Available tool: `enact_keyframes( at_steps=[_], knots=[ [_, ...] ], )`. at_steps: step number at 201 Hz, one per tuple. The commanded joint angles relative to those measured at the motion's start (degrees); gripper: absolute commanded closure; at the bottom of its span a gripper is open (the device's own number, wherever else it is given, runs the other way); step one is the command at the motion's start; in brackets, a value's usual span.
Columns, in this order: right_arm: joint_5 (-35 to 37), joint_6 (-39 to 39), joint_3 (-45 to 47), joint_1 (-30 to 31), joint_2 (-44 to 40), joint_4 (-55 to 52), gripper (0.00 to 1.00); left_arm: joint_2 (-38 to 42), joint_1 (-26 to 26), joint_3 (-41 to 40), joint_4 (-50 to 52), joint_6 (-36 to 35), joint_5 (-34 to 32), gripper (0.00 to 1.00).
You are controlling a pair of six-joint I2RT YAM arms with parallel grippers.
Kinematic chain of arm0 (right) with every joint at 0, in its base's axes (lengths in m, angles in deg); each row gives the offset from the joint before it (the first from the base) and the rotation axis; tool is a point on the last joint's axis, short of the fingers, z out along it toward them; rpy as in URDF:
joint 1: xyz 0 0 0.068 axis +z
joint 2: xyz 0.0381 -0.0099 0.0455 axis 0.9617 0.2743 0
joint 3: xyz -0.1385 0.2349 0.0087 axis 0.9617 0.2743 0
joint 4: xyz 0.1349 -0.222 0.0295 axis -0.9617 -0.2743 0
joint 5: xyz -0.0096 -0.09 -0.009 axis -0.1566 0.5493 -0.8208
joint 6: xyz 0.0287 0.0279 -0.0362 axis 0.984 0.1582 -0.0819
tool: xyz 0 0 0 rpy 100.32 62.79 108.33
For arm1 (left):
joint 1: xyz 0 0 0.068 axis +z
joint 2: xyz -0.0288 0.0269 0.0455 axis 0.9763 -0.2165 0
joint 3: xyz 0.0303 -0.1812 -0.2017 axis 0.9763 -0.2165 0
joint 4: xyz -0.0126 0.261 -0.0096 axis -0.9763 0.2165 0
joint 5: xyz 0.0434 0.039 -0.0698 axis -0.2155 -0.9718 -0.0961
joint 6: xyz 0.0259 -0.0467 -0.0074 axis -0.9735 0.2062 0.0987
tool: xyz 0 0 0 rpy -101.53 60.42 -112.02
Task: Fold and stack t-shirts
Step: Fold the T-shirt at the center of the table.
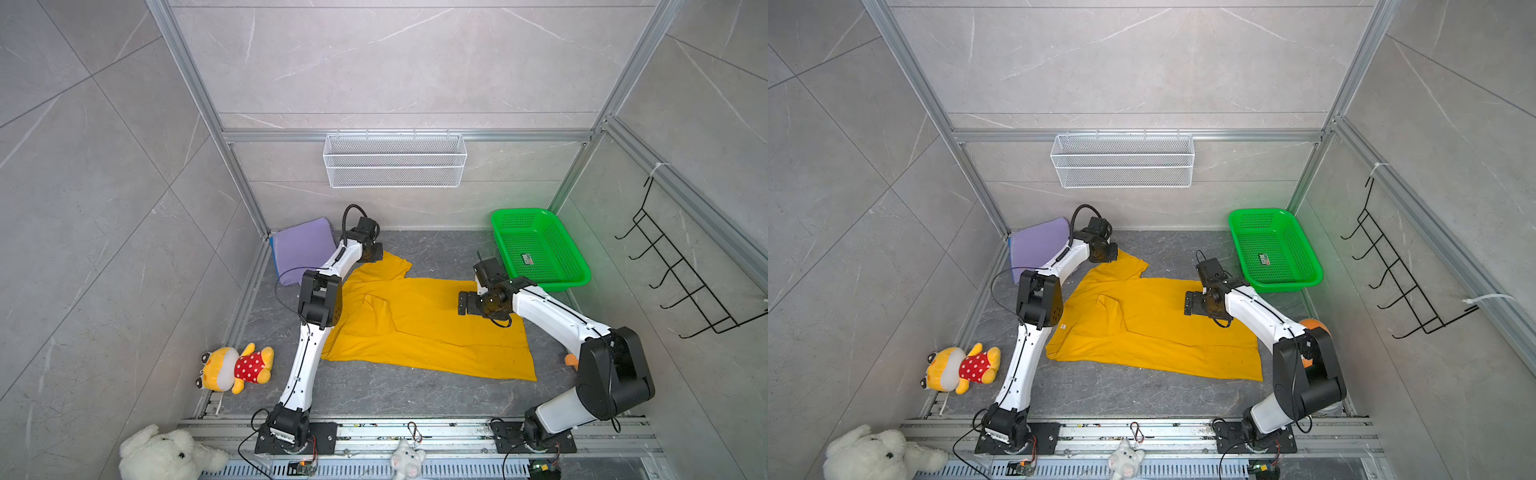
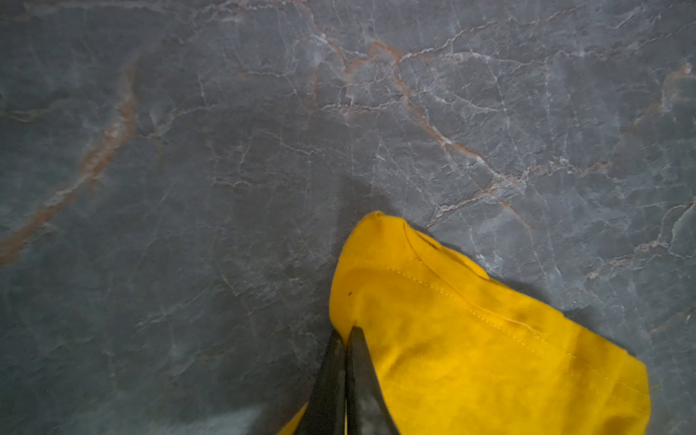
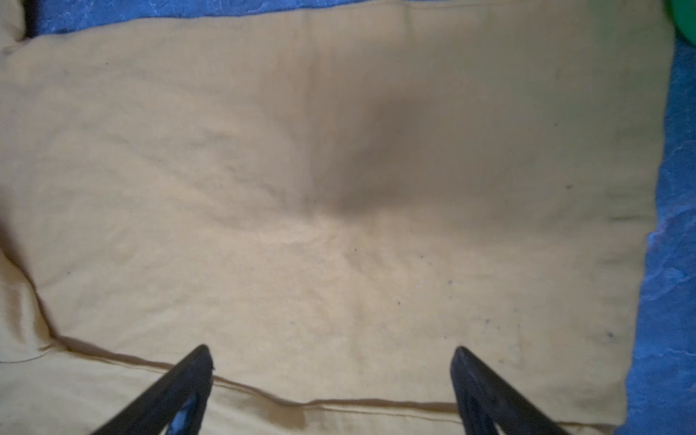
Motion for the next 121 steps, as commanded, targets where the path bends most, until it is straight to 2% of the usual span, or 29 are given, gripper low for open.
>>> enact_keyframes(
  at_steps=[1,15,58,78,94,121],
  knots=[
    [0.8,-1.4,-0.2,-1.1,-0.3,-1.1,0.01,2.2,0.2,-2.7,3.8,-1.5,-3.9,1.0],
    [0.5,-1.7,-1.0,-1.8,0.6,-0.6,0.01,7.7,1.2,-8.8,0.4,-1.7,-5.4,1.0],
    [0.4,-3.8,-7.3,-3.8,7.5,0.4,0.03,26.0,5.6,-34.4,-9.7,1.4,-6.6,1.0],
    [0.7,-4.8,-11.8,-4.5,12.4,0.3,0.06,31.0,6.8,-41.6,-12.0,2.0,-7.5,1.0],
    [1.8,-5.3,-15.8,-5.2,16.7,-0.7,0.12,34.7,7.9,-45.6,-13.4,2.9,-8.7,1.0],
    [2.8,-5.7,-22.2,-6.5,23.6,-2.3,0.22,40.7,9.4,-51.1,-14.5,4.9,-14.8,1.0]
  ],
)
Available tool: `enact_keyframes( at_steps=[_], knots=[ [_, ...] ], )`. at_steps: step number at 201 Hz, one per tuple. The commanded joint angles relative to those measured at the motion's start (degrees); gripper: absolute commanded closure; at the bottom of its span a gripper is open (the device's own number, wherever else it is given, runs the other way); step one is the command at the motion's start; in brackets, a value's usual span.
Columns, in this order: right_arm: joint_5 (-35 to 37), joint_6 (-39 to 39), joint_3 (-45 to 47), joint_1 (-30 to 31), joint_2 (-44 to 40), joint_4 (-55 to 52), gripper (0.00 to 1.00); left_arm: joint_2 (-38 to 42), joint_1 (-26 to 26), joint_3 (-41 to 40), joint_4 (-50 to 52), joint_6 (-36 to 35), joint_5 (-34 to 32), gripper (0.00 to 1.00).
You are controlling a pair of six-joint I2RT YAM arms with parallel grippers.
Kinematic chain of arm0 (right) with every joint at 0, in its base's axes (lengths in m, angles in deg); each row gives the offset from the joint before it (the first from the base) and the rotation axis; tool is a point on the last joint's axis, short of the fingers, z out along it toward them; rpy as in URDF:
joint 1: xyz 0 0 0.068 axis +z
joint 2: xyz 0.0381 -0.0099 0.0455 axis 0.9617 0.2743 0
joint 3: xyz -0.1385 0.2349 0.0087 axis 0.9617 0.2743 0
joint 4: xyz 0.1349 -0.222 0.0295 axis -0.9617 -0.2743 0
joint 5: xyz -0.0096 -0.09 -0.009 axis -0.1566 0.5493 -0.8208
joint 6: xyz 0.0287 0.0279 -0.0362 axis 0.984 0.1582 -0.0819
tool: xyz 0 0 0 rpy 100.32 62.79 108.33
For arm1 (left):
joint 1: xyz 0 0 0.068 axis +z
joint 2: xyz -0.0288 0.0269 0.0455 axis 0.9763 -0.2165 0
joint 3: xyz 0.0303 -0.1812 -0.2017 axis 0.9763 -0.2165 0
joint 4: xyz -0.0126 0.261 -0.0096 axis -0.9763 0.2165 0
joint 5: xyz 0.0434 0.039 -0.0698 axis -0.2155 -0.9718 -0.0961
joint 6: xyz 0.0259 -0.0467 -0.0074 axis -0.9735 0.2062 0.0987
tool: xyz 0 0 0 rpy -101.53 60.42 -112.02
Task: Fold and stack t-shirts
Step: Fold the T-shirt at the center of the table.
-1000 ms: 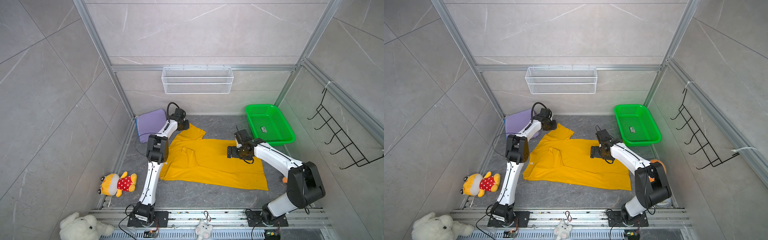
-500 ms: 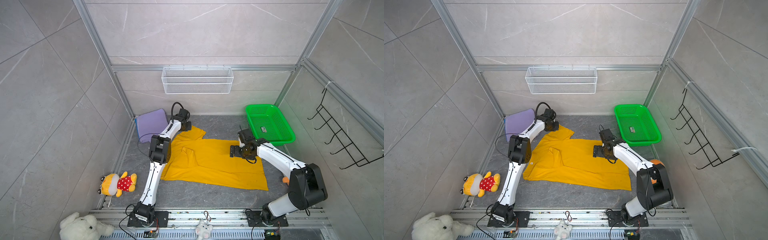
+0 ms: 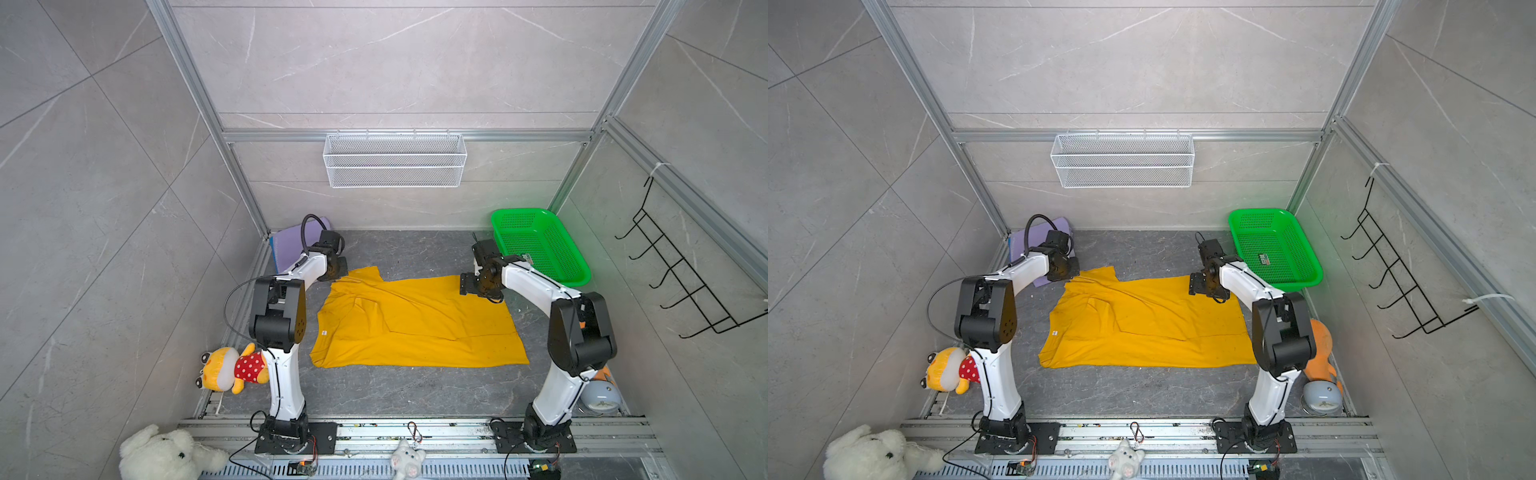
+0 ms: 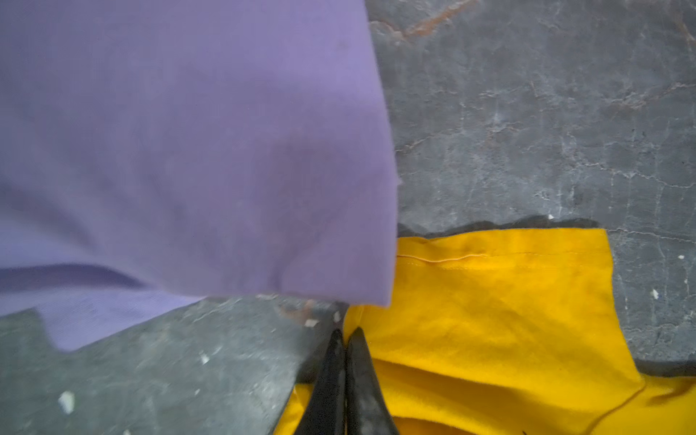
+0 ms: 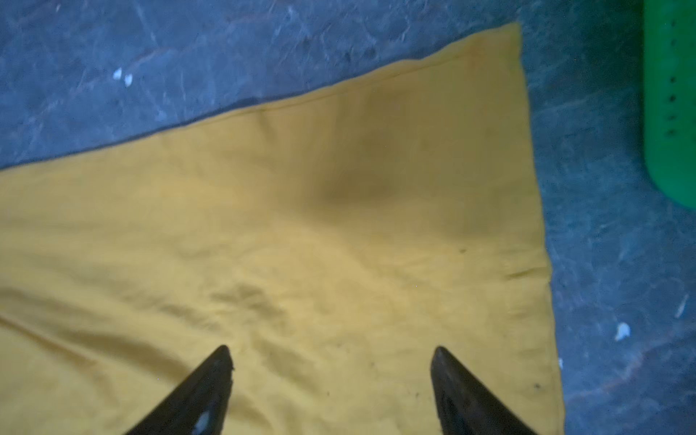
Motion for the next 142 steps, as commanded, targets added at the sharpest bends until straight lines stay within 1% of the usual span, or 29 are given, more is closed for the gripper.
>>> enact_keyframes(
  at_steps=[1,14,25,44,66,84,107,142],
  knots=[
    [1.6,-1.2,-4.6,-1.2,4.8,-2.3,0.22,6.9,0.8,-3.2,-3.3,2.4,-6.1,1.0],
    [1.6,-1.5,-7.9,-1.8,7.6,-2.5,0.26,8.3,1.8,-4.2,-3.7,2.7,-3.9,1.0],
    [2.1,-2.2,-11.8,-2.1,10.9,-3.5,0.28,8.0,2.0,-3.5,-3.2,2.7,-1.8,1.0],
    [2.3,-3.7,-23.4,-2.8,19.8,-9.7,0.34,7.0,2.0,-2.1,-2.2,2.7,1.5,1.0],
    [1.1,-3.8,-34.8,-3.4,28.2,-14.7,0.4,8.0,1.7,-3.5,-3.6,2.7,3.9,1.0],
    [1.5,-3.9,-41.7,-4.0,33.1,-17.8,0.4,9.2,1.5,-4.7,-4.1,2.7,4.4,1.0],
    [1.9,-3.7,-49.1,-5.3,37.4,-21.9,0.41,10.5,1.3,-6.0,-4.5,2.6,4.8,1.0],
    [2.6,-2.6,-55.5,-7.2,39.5,-24.7,0.44,10.9,0.8,-6.7,-4.7,2.7,5.4,1.0]
  ],
)
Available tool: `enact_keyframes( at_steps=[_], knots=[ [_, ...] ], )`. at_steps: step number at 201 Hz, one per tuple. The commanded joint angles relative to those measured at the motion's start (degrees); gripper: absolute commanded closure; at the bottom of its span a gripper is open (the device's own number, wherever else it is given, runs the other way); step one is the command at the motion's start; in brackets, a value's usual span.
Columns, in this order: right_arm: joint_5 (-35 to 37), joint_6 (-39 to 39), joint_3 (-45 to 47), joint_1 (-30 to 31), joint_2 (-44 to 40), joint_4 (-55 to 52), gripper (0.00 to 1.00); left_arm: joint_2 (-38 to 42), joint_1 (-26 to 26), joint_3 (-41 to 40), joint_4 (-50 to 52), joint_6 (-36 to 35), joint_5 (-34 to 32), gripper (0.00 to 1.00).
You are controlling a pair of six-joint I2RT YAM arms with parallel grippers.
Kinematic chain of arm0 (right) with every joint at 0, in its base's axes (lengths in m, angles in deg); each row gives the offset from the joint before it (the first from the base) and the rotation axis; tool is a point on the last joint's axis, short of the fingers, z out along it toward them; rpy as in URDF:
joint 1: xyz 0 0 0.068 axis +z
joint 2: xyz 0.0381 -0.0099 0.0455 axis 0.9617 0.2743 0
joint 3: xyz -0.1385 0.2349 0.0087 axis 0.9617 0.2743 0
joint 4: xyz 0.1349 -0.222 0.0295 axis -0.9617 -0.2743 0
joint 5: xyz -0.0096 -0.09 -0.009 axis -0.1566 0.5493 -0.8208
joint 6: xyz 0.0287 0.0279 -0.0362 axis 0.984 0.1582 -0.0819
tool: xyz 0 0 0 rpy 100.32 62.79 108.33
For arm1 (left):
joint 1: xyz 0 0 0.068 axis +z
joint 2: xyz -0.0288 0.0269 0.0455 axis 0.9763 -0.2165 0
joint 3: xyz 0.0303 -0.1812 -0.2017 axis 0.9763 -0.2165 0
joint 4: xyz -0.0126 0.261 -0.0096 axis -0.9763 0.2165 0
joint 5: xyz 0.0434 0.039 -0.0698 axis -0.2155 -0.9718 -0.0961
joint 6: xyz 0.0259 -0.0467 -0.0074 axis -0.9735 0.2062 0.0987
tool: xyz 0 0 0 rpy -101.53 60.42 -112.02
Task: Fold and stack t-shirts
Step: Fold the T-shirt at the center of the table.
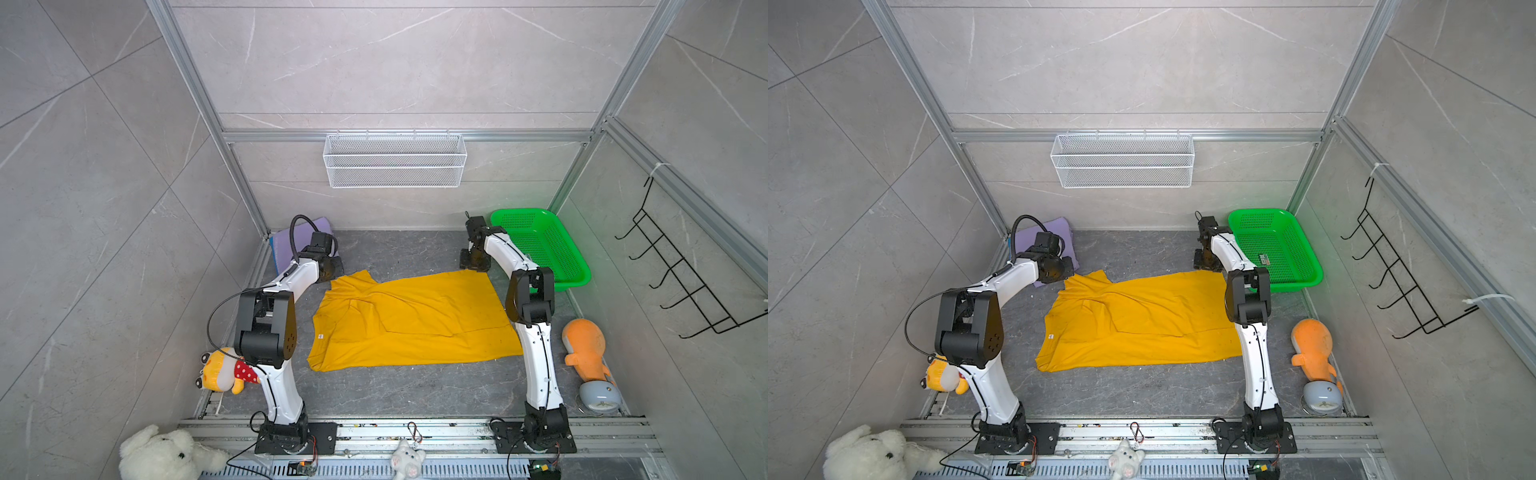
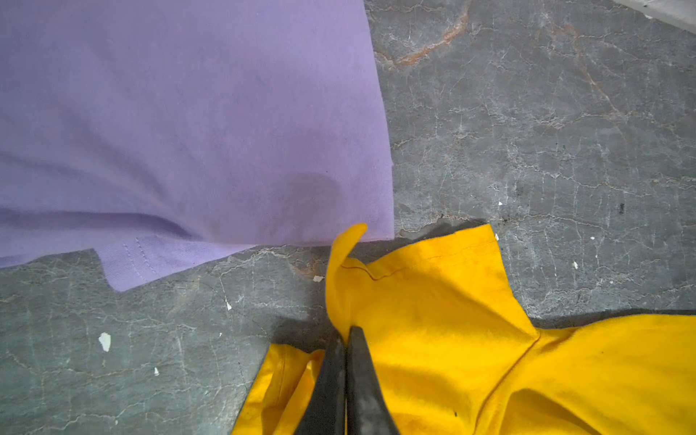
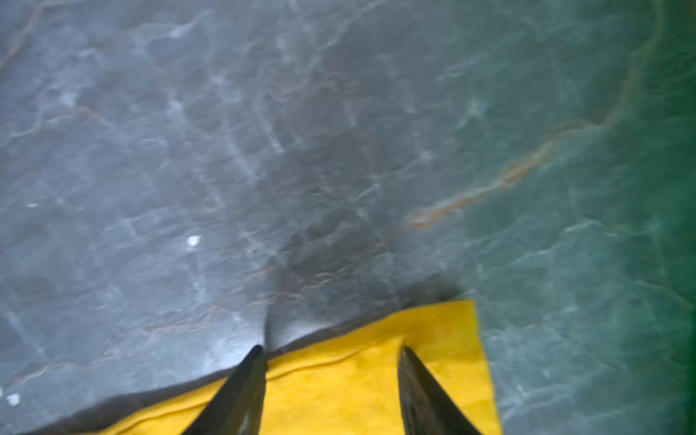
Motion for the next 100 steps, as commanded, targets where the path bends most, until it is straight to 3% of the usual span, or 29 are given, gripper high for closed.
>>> enact_keyframes(
  at_steps=[1,49,84,100],
  knots=[
    [1.4,0.6,-5.1,-1.6,2.3,-6.1,0.44,2.9,-0.4,-0.1,-1.5,0.7,1.6,1.0],
    [2.7,1.4,-12.1,-2.9,7.2,-9.3,0.52,3.2,-1.0,-1.0,-2.2,0.5,1.7,1.0],
    [2.8,1.4,-22.3,-3.1,13.4,-15.3,0.57,4.0,-1.1,-1.8,-2.7,0.6,1.7,1.0],
    [2.8,1.5,-23.4,-3.1,14.5,-16.0,0.64,4.3,-1.1,-2.1,-2.9,0.6,1.8,1.0]
  ],
)
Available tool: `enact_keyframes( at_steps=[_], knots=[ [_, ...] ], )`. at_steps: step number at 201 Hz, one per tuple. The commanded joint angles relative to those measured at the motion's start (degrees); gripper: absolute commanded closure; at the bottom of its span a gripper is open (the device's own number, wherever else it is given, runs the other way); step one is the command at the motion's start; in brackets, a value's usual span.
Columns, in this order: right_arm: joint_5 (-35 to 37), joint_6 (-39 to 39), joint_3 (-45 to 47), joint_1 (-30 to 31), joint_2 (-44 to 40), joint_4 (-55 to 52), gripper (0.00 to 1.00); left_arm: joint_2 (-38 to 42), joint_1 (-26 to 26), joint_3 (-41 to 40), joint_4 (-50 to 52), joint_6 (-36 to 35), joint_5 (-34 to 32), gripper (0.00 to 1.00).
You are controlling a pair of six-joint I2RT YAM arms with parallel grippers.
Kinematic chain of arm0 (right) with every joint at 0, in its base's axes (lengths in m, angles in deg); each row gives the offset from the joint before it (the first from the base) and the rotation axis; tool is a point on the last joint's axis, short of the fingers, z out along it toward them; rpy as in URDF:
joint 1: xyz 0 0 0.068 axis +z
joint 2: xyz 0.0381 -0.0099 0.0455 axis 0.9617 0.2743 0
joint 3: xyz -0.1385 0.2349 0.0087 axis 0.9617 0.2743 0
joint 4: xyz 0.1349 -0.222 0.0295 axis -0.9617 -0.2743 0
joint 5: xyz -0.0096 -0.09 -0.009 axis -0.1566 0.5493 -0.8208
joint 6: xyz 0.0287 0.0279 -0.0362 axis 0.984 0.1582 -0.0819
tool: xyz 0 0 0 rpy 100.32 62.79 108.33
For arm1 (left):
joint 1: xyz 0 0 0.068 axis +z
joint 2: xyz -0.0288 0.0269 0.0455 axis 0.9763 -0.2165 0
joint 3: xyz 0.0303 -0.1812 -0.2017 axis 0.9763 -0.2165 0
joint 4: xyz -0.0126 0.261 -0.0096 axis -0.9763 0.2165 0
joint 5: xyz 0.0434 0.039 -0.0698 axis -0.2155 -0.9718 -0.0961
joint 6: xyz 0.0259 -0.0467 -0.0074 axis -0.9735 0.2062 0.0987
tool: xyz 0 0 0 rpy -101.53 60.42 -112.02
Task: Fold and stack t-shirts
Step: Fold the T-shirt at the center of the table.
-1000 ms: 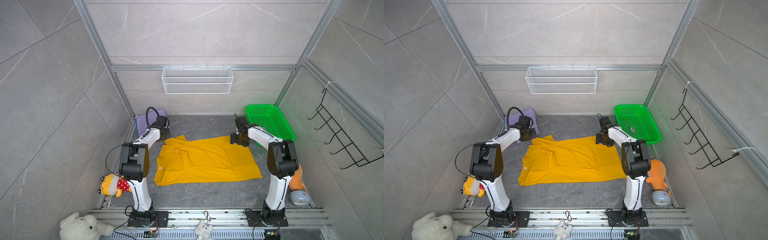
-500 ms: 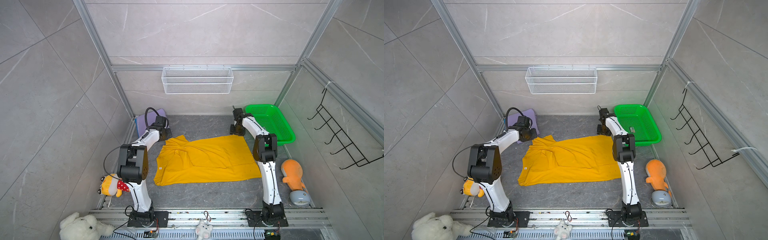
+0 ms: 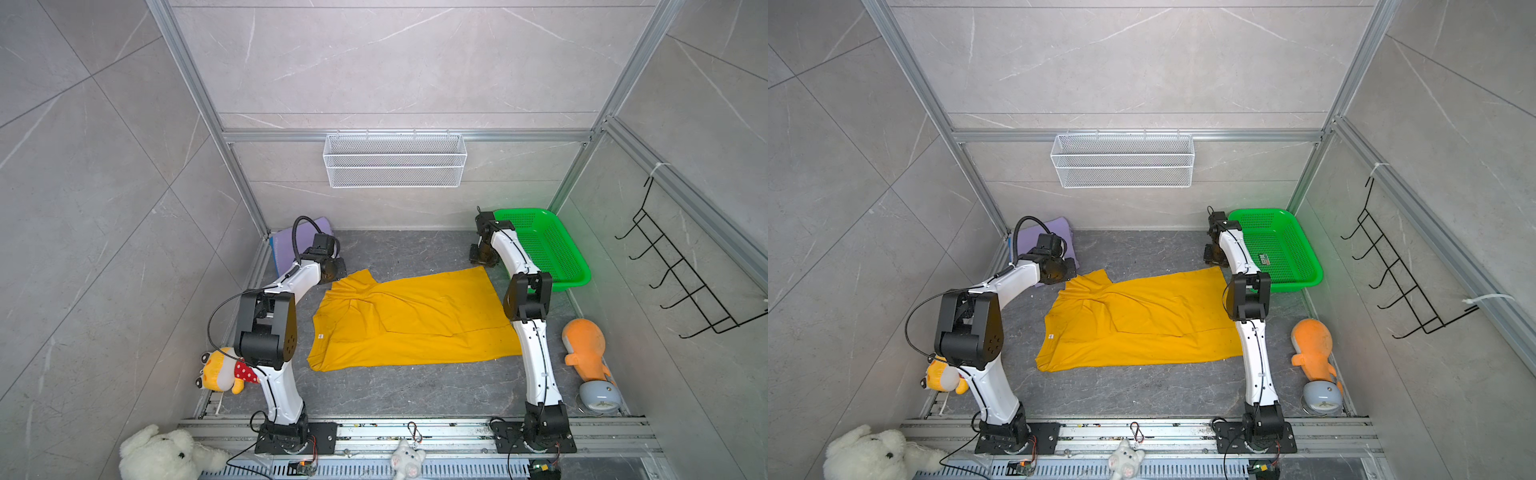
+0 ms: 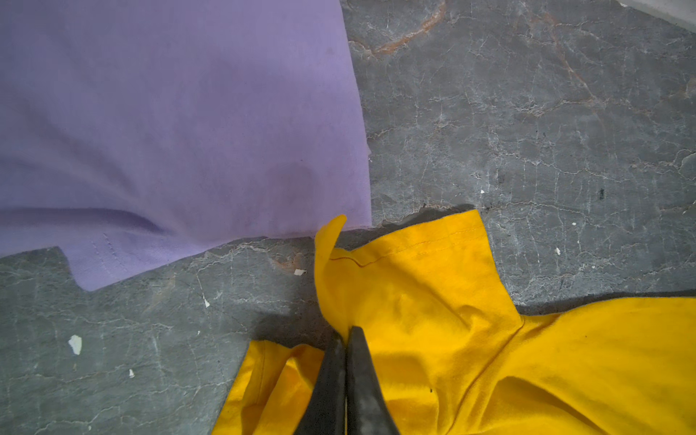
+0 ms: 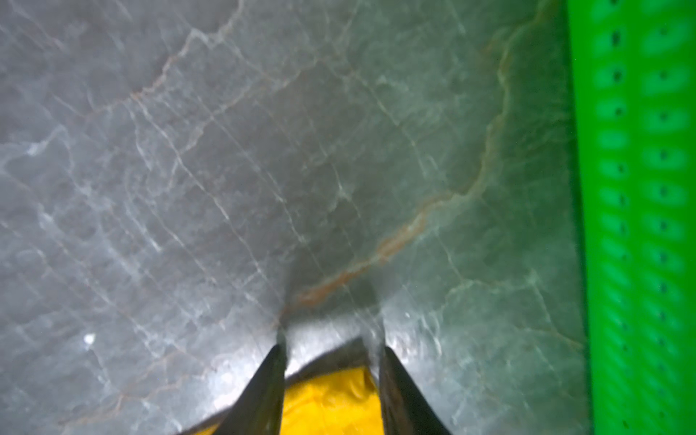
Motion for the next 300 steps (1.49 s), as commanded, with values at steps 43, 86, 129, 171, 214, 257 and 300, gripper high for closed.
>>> enact_keyframes(
  at_steps=[43,86,129,171,214,257,300],
  knots=[
    [-0.1,0.9,-0.8,0.2,2.2,-4.1,0.86,4.2,-0.3,-0.3,-1.2,0.5,0.8,1.0],
    [0.7,-0.6,-1.2,0.2,-2.3,-3.8,0.97,3.9,-0.2,3.0,-3.1,-1.4,4.9,1.0],
    [2.1,-2.0,16.1,0.1,-15.5,4.9,1.0,3.1,-0.2,8.2,-6.6,-3.8,11.1,1.0],
    [2.7,-3.5,24.1,-0.3,-23.1,8.9,1.0,1.9,-0.1,12.7,-6.1,-5.7,15.7,1.0],
    [-0.4,-6.2,31.8,-0.7,-29.6,14.5,1.0,4.8,-0.1,10.5,-6.3,-5.8,17.3,1.0],
    [-5.5,-7.4,51.4,-1.0,-43.2,25.8,1.0,9.5,-0.2,3.9,-8.9,-3.6,17.0,1.0],
    [-10.9,-7.4,65.0,-4.5,-55.1,28.3,1.0,16.6,-0.7,-3.3,-10.6,-2.0,15.5,1.0]
  ],
)
